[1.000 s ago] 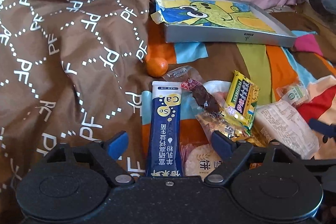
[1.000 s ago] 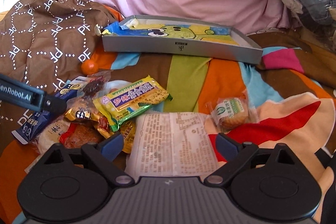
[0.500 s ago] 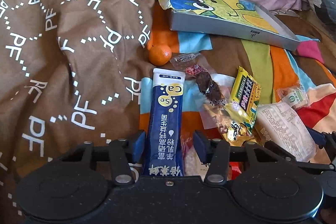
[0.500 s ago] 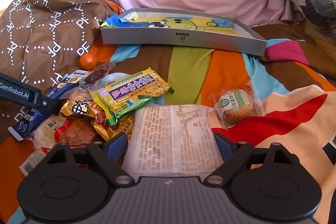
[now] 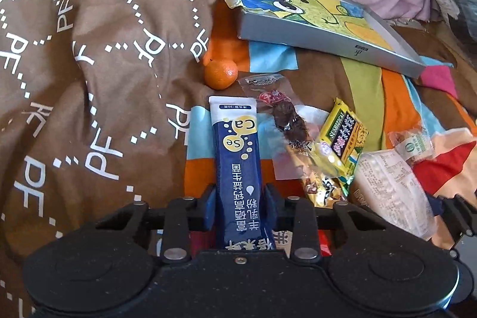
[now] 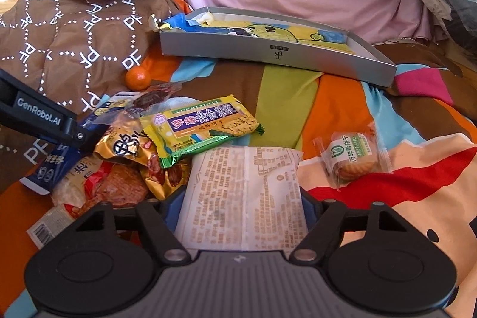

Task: Organize snacks
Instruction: 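Grasp the white printed bread bag with the right gripper while the left grasps the blue milk stick, then carry both snacks to the grey tray and release them inside, then move both tools back over the remaining snacks, then grasp the round rice cracker with the left gripper while the right grasps the red spicy strip pack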

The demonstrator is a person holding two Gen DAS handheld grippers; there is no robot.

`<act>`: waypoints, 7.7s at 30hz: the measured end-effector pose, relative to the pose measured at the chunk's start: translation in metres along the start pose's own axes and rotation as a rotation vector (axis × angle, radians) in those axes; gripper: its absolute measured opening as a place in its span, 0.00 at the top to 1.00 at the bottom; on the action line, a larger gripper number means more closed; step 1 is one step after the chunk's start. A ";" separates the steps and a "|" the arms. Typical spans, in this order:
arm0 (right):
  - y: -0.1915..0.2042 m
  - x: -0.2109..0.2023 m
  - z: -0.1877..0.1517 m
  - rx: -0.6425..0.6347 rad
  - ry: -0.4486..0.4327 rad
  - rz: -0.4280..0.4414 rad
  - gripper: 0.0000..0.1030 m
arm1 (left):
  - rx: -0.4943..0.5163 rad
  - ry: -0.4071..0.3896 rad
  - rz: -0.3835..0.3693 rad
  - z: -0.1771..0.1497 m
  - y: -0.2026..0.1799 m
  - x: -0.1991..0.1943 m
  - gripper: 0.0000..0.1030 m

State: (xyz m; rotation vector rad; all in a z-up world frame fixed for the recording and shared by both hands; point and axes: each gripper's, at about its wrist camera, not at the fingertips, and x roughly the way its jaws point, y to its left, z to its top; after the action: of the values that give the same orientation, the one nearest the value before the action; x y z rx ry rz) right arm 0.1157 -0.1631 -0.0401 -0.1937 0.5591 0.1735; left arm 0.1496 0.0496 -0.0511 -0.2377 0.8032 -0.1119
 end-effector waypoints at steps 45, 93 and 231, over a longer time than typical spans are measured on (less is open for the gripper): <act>-0.003 -0.059 0.035 0.008 -0.281 0.028 0.34 | -0.110 -0.169 -0.203 0.003 -0.033 -0.091 0.73; -0.110 0.167 0.196 0.259 -0.135 -0.033 0.32 | -0.070 -0.337 -0.087 0.202 -0.039 0.080 0.72; 0.014 -0.021 0.013 0.013 0.178 0.346 0.31 | 1.138 0.322 -0.431 0.006 -0.055 0.016 0.12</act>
State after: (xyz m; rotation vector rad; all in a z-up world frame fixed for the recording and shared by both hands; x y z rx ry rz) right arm 0.1022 -0.1493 -0.0199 -0.0989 0.7686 0.4915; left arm 0.1643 -0.0059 -0.0447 0.7089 0.8819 -0.9968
